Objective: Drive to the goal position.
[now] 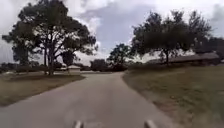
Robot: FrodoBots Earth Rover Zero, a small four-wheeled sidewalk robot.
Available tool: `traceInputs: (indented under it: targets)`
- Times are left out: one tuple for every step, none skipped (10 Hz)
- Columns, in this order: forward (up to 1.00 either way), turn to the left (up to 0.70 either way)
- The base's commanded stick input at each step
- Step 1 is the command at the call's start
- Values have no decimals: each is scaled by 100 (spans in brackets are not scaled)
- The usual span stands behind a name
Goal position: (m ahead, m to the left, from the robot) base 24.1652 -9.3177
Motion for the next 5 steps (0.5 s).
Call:
traceInputs:
  targets:
    - [85, 22]
    - [85, 4]
    - [85, 0]
    - [85, 0]
    - [85, 0]
